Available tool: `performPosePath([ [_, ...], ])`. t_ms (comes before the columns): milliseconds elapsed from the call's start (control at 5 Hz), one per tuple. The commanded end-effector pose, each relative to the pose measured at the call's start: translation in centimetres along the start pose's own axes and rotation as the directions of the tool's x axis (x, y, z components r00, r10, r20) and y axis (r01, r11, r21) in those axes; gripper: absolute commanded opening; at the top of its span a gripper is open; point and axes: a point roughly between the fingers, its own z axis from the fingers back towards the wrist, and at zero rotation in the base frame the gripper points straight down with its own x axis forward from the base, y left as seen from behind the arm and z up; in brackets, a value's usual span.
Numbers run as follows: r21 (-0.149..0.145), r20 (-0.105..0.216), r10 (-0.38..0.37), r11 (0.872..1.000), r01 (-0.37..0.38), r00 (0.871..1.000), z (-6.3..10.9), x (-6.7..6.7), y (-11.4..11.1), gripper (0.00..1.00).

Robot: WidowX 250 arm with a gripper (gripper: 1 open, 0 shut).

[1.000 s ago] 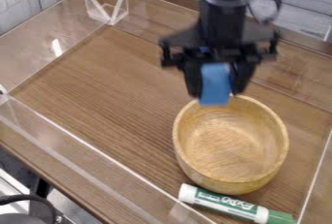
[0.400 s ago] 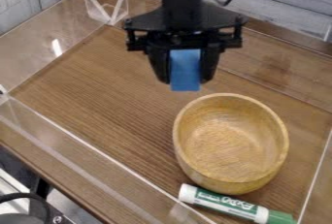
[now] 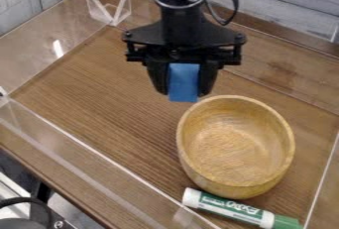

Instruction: Remove the blue block from inside the brown bowl and put it on the table

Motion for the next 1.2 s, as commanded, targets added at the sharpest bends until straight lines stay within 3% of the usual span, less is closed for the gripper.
performPosePath([
  [0,-0.003,0.043,-0.019,1.000,0.019,0.999,0.8,0.8,1.3,0.00],
  [600,0.040,0.066,-0.054,0.998,0.052,0.996,-0.9,1.6,6.0,0.00],
  [1000,0.065,0.077,-0.085,0.995,0.080,0.993,-2.7,1.9,7.1,0.00],
])
